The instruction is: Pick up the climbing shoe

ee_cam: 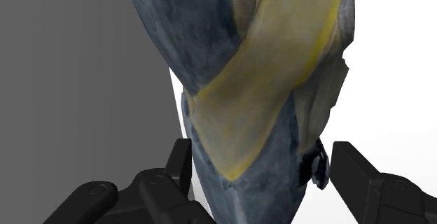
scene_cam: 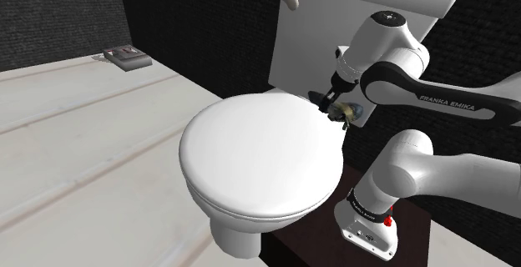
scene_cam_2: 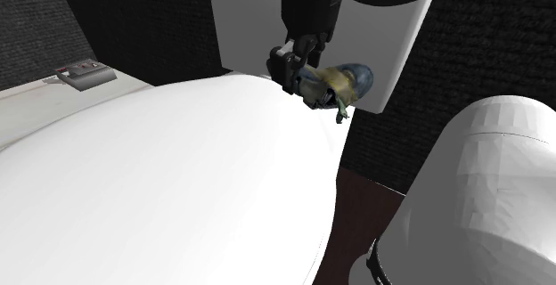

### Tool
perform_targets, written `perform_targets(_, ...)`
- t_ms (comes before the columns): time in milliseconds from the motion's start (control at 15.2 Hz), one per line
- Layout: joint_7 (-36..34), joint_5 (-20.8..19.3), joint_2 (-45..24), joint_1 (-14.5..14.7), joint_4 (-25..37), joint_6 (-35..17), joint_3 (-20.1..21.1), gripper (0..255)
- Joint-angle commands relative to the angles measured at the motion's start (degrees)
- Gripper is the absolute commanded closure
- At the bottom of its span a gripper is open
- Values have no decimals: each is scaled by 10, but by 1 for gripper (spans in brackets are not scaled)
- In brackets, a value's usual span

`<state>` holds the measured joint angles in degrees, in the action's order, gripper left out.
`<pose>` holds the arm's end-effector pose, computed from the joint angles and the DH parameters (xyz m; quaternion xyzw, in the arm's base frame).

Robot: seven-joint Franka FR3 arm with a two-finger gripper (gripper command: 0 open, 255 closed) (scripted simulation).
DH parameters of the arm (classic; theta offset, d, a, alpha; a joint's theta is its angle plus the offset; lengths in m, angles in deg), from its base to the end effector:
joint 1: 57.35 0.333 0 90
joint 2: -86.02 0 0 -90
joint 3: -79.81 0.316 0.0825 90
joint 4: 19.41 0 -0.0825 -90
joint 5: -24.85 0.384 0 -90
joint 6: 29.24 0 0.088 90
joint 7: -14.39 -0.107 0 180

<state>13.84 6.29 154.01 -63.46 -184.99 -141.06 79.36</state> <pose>0.2377 -0.0486 0.4802 0.9805 -0.0179 0.1146 0.1583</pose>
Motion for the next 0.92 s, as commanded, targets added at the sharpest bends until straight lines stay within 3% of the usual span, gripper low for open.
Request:
perform_targets(0, 0, 0, -1, 0, -1, 0, 0, 255)
perform_targets(396, 0, 0, -1, 0, 0, 0, 0, 255)
perform_targets(858, 13, 8, -11, 2, 57, 45, 3, 255)
